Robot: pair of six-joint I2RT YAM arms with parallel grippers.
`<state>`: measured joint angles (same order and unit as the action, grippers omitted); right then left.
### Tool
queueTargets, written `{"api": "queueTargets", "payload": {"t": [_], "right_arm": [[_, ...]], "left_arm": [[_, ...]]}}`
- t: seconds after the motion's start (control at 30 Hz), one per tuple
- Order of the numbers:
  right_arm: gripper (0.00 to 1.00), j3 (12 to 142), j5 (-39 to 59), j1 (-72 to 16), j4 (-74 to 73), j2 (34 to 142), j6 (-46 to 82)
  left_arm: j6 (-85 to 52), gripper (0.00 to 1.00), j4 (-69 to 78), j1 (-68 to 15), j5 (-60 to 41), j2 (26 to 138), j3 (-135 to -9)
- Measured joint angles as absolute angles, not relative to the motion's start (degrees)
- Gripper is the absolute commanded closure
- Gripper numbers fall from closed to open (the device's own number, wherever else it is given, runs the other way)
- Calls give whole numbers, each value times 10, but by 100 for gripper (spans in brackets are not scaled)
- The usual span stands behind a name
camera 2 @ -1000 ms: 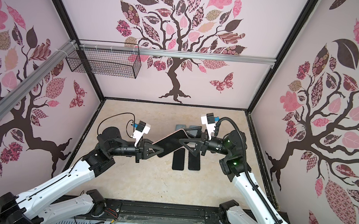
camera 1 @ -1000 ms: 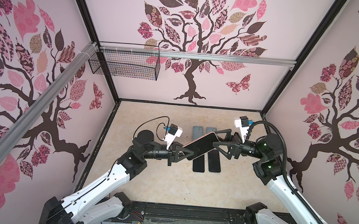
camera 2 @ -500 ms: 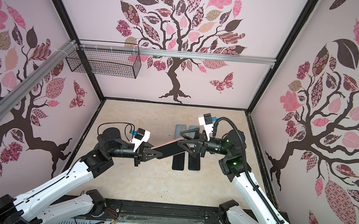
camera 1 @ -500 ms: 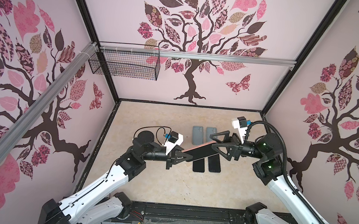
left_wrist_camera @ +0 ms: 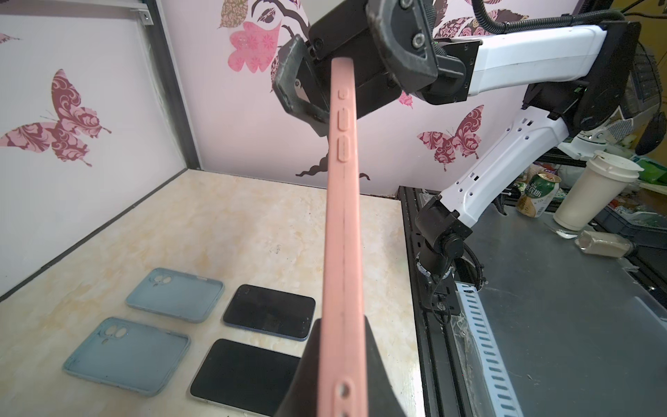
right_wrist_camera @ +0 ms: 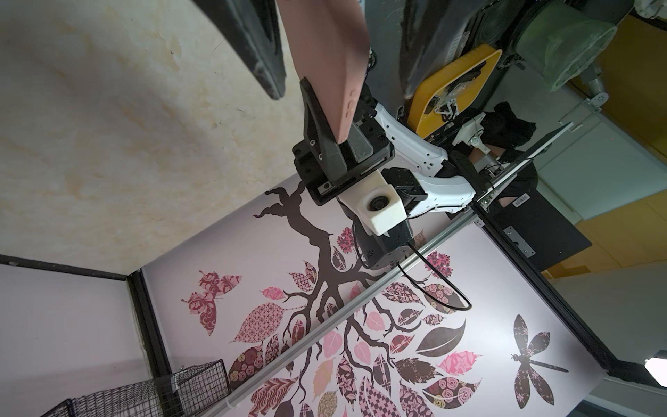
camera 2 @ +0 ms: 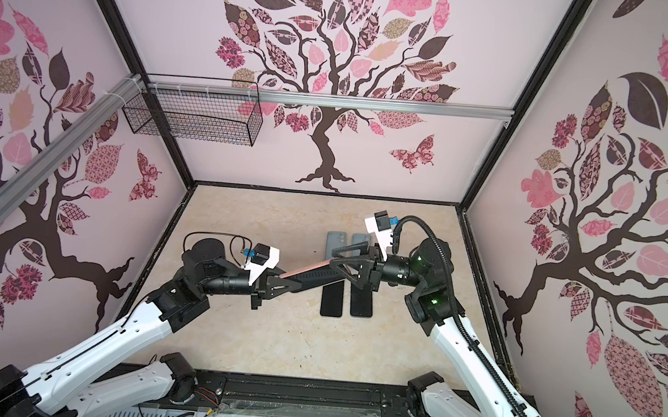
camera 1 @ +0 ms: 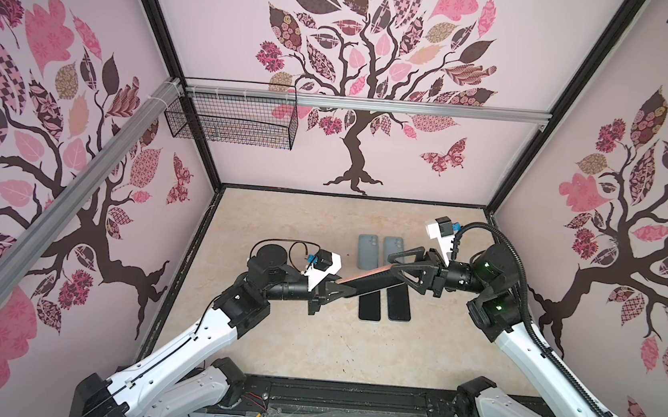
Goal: Take the phone out of the phone case
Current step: 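Hold the pink-cased phone level between both grippers above the table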
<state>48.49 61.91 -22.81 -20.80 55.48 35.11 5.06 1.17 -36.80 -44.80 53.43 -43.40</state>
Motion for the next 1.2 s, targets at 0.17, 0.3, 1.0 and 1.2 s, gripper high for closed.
{"api": "queueTargets", "payload": {"t": [0.17,0.3,1.0,1.2], "right_arm": [[53,485,619,-229,-204,558,352],[58,488,621,-230,-204,561,358],[73,504,628,-232,-176,594,392],[58,504,618,-232,-172,600,415]], "left_arm": [[50,100,11,-368,-446,524,-434],[50,100,10,-368,-441,523,-434],[131,100,-76,-366,-404,519,-449],[133,100,-94,-365,-393,510,-449]]}}
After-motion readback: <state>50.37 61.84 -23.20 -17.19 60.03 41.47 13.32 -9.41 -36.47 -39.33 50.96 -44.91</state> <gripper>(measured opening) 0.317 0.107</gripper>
